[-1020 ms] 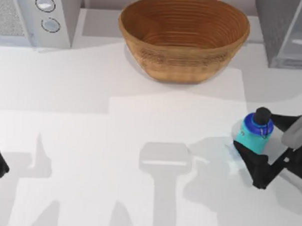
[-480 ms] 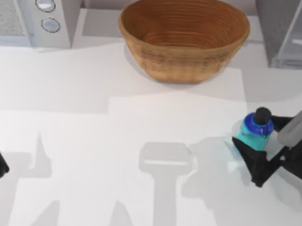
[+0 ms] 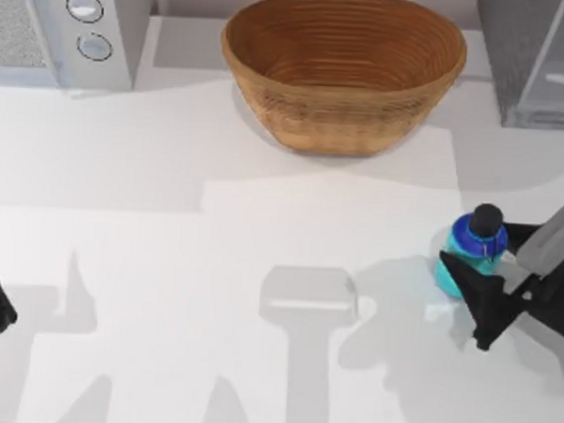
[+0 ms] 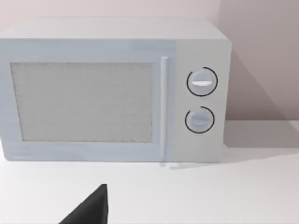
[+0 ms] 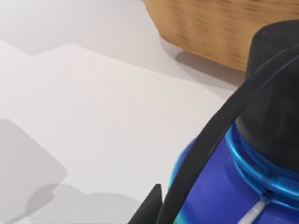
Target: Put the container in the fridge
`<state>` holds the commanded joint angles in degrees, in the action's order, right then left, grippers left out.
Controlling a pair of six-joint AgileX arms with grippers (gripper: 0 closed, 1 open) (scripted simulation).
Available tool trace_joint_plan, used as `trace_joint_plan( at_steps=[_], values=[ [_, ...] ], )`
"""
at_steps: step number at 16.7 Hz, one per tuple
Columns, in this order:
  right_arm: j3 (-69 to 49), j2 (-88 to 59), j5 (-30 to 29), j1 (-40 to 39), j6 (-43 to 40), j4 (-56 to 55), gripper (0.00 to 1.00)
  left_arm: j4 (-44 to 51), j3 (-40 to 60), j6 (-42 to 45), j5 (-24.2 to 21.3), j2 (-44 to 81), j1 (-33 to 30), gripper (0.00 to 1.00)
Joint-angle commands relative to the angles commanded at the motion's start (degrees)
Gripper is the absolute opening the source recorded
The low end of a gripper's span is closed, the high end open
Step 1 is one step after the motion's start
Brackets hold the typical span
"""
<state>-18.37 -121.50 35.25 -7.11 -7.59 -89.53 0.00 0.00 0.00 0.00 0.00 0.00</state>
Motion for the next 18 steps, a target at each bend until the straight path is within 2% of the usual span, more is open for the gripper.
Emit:
trace_joint_plan(
  at_steps=[1,2,12,15,18],
  values=[
    [0.0,0.0,0.0,0.0,0.0,0.0,0.03,0.0,0.0,0.0,0.0,0.0,0.0,1.0],
    [0.0,0.0,0.0,0.0,0.0,0.0,0.01,0.0,0.0,0.0,0.0,0.0,0.0,1.0],
    [-0.04,0.73,0.78,0.83,-0.3,0.89,0.01,0.0,0.0,0.0,0.0,0.0,0.0,1.0],
    [-0.29,4.55,5.53,5.32,-2.22,6.67,0.01,0.0,0.0,0.0,0.0,0.0,0.0,1.0],
    [-0.89,10.66,12.5,12.54,-5.16,17.56,0.01,0.0,0.0,0.0,0.0,0.0,0.0,1.0]
  ],
)
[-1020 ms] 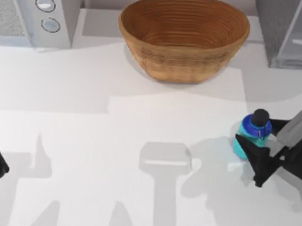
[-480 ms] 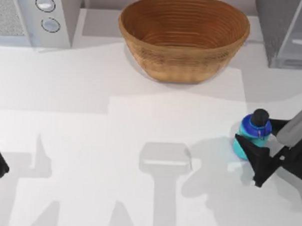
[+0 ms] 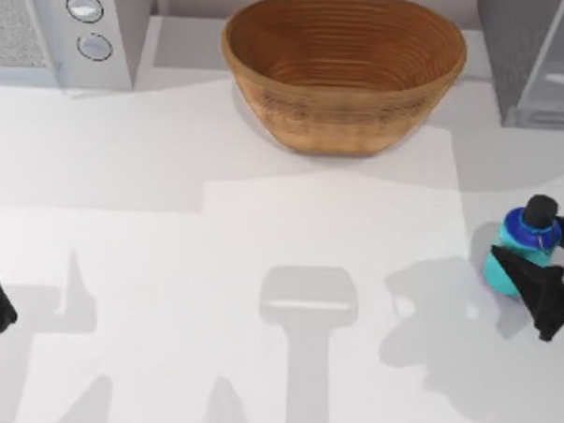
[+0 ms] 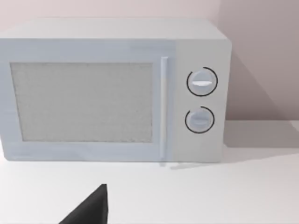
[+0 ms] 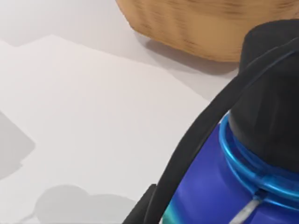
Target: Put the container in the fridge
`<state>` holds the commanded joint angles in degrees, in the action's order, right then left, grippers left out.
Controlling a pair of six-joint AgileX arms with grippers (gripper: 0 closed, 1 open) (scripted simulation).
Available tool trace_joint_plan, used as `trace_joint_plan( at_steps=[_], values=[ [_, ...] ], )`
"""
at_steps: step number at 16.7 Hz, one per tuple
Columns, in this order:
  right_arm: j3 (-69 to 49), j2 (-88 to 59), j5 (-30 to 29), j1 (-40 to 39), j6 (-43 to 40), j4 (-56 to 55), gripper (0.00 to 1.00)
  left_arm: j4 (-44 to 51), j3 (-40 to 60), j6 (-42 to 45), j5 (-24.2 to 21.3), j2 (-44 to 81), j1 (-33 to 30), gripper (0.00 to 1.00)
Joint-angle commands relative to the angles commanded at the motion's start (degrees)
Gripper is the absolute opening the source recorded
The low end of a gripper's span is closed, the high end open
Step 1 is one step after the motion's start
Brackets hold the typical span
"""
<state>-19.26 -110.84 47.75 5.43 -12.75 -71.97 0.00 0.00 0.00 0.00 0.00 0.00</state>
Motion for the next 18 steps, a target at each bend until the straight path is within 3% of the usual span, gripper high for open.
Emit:
trace_joint_plan(
  at_steps=[4,7,13,18],
  values=[
    [-1.19,8.74,8.61,9.34,-4.19,12.02,0.01,0.0,0.0,0.0,0.0,0.0,0.0,1.0],
    [-1.68,11.23,11.13,11.9,-5.65,14.78,0.01,0.0,0.0,0.0,0.0,0.0,0.0,1.0],
    [-1.18,12.83,9.85,11.37,-5.2,15.72,0.01,0.0,0.0,0.0,0.0,0.0,0.0,1.0],
    [1.71,27.93,1.48,8.95,-2.68,23.8,0.01,0.0,0.0,0.0,0.0,0.0,0.0,1.0]
  ],
)
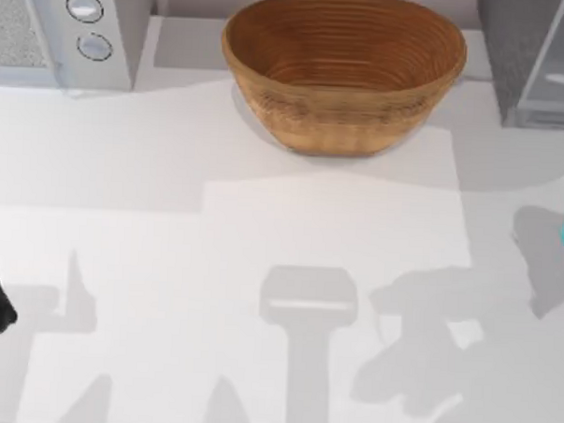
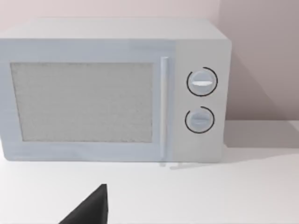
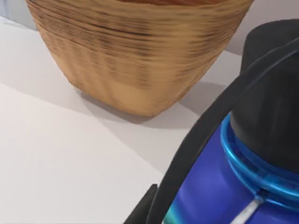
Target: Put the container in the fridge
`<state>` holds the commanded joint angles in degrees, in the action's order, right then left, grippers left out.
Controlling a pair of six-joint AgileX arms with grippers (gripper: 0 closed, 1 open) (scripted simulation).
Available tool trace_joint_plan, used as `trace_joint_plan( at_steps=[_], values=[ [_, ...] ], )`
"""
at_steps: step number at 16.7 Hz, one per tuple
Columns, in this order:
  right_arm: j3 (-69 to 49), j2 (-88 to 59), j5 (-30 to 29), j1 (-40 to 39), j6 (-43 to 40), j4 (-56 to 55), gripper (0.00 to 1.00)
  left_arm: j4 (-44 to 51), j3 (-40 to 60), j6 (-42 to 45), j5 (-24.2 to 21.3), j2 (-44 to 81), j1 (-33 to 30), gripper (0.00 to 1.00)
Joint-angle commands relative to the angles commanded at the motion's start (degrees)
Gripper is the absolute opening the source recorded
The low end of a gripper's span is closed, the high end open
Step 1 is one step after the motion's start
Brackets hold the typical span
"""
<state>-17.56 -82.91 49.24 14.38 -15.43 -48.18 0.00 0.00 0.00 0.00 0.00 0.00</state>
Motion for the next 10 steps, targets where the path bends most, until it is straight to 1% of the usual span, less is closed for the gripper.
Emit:
trace_joint_plan(
  at_steps=[4,10],
  values=[
    [4.14,20.5,-11.1,-3.38,3.55,11.09,0.01,0.0,0.0,0.0,0.0,0.0,0.0,1.0],
    [11.15,54.66,-30.53,-9.1,9.67,30.19,0.01,0.0,0.0,0.0,0.0,0.0,0.0,1.0]
  ],
)
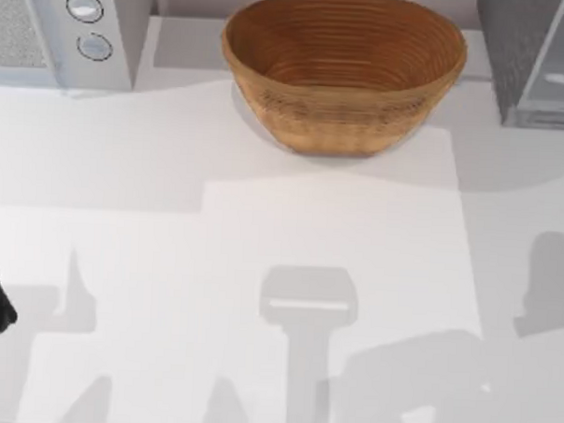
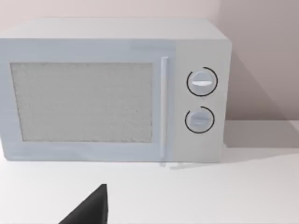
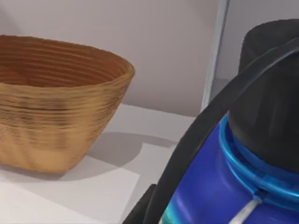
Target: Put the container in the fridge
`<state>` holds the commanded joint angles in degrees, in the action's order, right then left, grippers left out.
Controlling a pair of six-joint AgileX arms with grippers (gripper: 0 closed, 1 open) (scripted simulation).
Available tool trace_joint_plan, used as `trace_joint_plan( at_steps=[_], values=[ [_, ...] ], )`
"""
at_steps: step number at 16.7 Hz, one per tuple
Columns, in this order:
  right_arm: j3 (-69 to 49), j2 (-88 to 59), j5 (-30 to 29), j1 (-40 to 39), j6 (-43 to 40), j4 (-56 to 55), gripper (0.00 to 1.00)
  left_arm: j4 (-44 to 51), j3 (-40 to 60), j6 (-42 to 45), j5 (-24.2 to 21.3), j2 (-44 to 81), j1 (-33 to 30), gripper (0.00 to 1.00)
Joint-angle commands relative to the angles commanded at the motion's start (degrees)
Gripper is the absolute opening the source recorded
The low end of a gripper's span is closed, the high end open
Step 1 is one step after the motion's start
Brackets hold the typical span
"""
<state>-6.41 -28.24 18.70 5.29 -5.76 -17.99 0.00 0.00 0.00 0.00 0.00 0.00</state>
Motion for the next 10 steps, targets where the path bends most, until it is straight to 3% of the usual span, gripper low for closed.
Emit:
trace_joint_plan(
  at_steps=[6,10],
  values=[
    [5.27,23.83,-15.31,-4.33,4.73,14.74,0.01,0.0,0.0,0.0,0.0,0.0,0.0,1.0],
    [6.41,28.24,-18.7,-5.29,5.76,17.99,0.01,0.0,0.0,0.0,0.0,0.0,0.0,1.0]
  ],
)
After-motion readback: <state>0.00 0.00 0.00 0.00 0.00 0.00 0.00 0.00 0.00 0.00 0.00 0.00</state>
